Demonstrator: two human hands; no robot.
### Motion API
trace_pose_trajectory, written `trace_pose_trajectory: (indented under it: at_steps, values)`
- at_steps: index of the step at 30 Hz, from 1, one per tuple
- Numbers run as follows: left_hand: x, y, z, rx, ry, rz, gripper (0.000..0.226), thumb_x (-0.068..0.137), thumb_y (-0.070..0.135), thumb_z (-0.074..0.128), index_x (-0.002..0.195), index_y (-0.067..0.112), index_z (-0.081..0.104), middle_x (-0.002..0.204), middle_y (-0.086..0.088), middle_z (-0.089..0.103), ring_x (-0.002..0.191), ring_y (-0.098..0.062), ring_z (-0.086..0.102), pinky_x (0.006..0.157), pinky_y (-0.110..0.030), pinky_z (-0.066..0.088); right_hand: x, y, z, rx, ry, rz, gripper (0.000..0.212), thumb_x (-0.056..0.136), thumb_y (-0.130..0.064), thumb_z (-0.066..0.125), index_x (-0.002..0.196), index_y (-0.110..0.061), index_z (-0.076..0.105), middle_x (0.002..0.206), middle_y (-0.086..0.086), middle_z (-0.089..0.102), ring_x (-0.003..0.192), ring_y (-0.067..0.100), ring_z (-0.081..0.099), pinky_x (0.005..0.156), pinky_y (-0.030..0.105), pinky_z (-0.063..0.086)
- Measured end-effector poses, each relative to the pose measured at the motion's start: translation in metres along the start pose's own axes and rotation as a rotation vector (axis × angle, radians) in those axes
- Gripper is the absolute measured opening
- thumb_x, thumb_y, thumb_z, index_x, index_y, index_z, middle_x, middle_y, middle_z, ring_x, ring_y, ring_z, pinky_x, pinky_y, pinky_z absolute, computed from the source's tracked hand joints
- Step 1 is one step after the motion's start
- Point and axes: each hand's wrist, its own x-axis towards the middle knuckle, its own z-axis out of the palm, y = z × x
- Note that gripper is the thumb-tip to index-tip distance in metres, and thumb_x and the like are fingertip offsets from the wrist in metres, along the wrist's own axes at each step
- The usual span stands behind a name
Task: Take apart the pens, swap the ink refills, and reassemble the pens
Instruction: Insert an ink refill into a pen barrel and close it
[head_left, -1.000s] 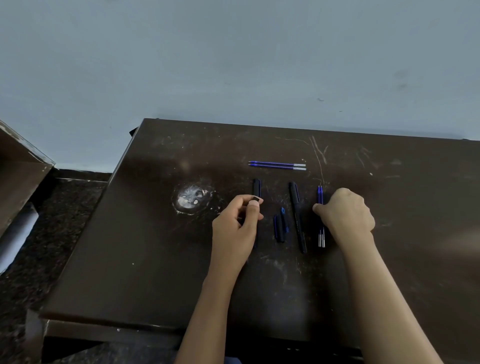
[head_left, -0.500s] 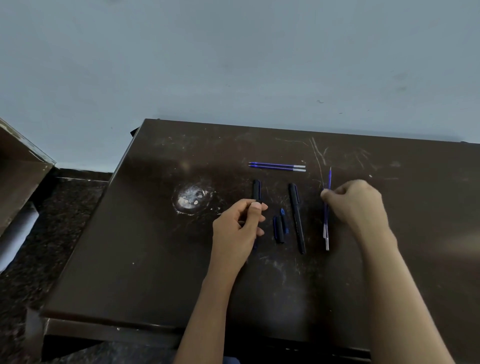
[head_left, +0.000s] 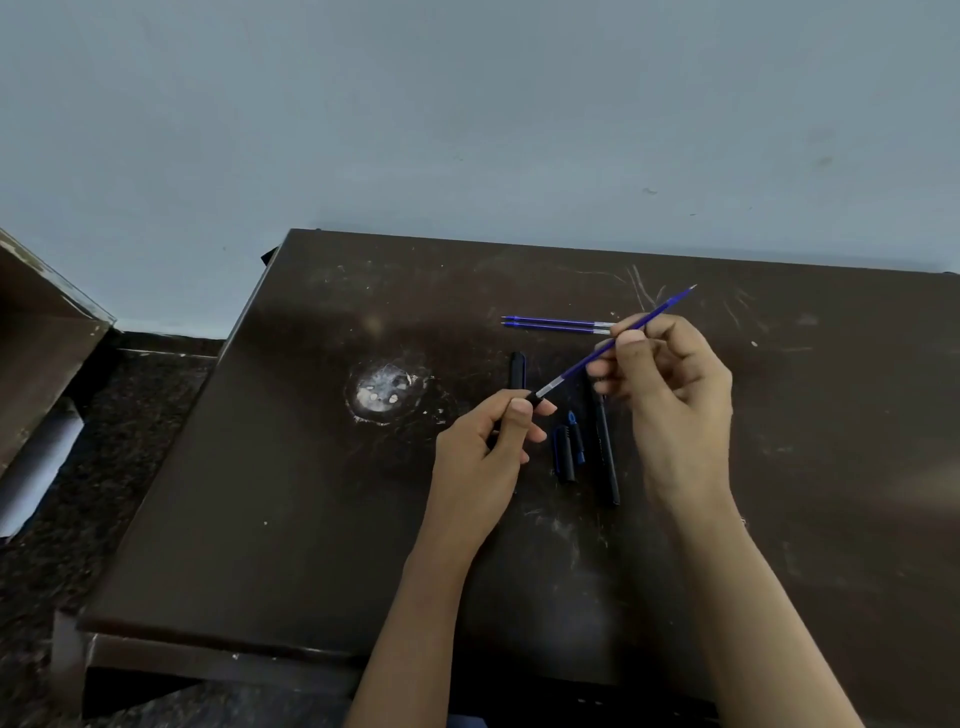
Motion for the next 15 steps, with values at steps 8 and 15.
trace_pose_trajectory:
  at_steps: [8, 15]
  values:
    - [0.001, -0.004, -0.001, 0.024, 0.019, -0.024, 0.027, 0.1, 0.029, 0.044, 0.095, 0.029, 0.071, 0.077, 0.004, 0.067, 0.068, 0.002, 0.057, 0.062, -0.009, 0.046, 0.002, 0.006, 0.001, -0.123, -0.052, 0.007, 0.015, 0.095, -0.012, 0.055, 0.09, -0.017, 0.068, 0.079, 0.002, 0.069, 0.071, 0.011, 0.063, 0.066, 0.026, 0.053]
    - [0.002, -0.003, 0.001, 0.005, 0.054, 0.021, 0.027, 0.1, 0.029, 0.044, 0.096, 0.028, 0.071, 0.075, 0.004, 0.068, 0.064, 0.002, 0.056, 0.06, -0.011, 0.044, 0.0, 0.013, 0.001, -0.356, -0.261, 0.106, 0.012, 0.089, -0.02, 0.065, 0.091, -0.027, 0.074, 0.081, -0.004, 0.071, 0.078, 0.013, 0.065, 0.073, 0.025, 0.053]
